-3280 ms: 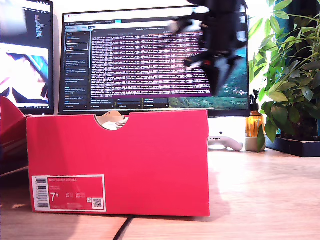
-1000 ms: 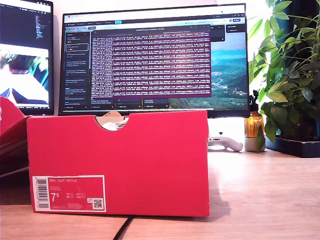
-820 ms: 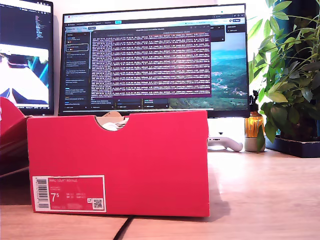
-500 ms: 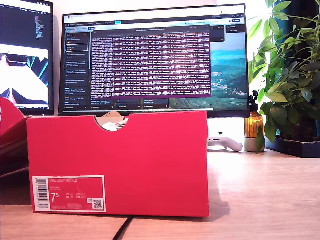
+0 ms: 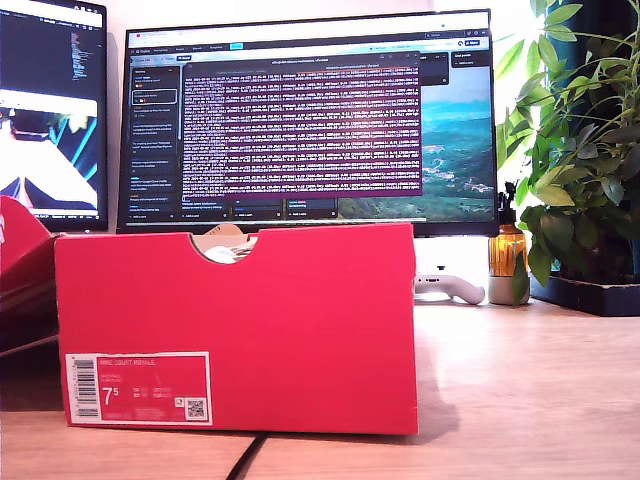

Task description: Pack the white shoes by picking the first shoe and placing it inside the red shoebox, left side, then picking and rotating the second shoe and placing it in the shoebox

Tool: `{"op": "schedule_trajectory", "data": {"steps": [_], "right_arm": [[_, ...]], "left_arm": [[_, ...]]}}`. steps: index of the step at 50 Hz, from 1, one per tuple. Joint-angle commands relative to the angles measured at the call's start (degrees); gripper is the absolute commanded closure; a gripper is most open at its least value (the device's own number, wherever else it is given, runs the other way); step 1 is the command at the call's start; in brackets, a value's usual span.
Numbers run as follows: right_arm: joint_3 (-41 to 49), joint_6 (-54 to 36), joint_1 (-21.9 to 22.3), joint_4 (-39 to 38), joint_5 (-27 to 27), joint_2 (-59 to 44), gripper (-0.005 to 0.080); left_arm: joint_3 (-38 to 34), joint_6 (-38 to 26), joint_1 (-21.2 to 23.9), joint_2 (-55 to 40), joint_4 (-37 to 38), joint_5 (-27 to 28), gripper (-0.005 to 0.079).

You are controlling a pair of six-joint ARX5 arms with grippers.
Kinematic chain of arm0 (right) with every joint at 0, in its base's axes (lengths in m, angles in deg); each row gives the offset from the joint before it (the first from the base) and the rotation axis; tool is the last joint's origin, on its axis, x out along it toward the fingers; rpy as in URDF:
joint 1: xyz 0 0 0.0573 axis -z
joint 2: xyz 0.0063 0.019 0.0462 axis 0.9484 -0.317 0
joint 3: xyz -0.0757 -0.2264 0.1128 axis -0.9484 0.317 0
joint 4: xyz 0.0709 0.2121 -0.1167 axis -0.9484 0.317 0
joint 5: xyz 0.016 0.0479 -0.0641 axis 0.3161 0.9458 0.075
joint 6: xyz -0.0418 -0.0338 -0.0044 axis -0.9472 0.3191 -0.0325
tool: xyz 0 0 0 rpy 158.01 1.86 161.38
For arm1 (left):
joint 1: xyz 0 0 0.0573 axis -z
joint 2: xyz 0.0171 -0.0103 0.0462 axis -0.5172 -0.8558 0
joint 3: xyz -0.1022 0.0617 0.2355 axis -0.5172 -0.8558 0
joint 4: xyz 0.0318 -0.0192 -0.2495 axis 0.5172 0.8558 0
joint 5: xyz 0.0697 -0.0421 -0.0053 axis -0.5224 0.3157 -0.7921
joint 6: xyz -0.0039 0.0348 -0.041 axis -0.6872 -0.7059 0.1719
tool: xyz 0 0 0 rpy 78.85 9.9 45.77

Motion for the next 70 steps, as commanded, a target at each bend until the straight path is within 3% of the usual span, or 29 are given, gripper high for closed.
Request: {"op": "schedule_trajectory", "data": {"steps": [1, 9, 14, 17, 38, 54, 63, 70], "right_arm": [[0.96, 0.85, 0.04, 2.21, 2.01, 2.38, 0.0752], [0.81, 0.22, 0.04, 3.72, 5.9, 5.7, 0.0752], [0.81, -1.77, -0.59, 3.91, 14.14, 5.73, 0.0752], [0.81, -2.27, -1.29, 3.89, 16.44, 5.7, 0.0752], [0.5, 0.79, -2.1, 0.87, 15.74, 6.14, 0.0752], [-2.4, -1.14, -2.19, 6.25, 16.2, 7.96, 0.0752], [-2.4, -1.11, -2.19, 12.26, 16.2, 7.96, 0.0752], [-2.4, -1.11, -2.16, 13.46, 16.17, 7.93, 0.0752]], "left_arm": [[-1.84, 0.31, -0.35, 0.15, -0.28, -0.13, 0.07], [-1.84, 0.81, -0.59, 0.15, -0.24, -0.52, 0.07], [-1.84, 1.25, -0.59, 0.17, -0.2, -0.55, 0.07], [-1.84, 1.9, -0.59, 0.17, -0.2, -0.5, 0.07], [-1.81, 3.78, -0.59, 0.15, 4.02, -0.55, 0.07], [-1.81, 4.0, -0.59, 0.15, 9.73, -0.57, 0.07], [-1.81, 3.78, -0.59, 0.17, 7.61, -0.57, 0.07], [-1.81, 3.67, -0.52, 1.51, 1.36, 0.04, 0.07]]}}
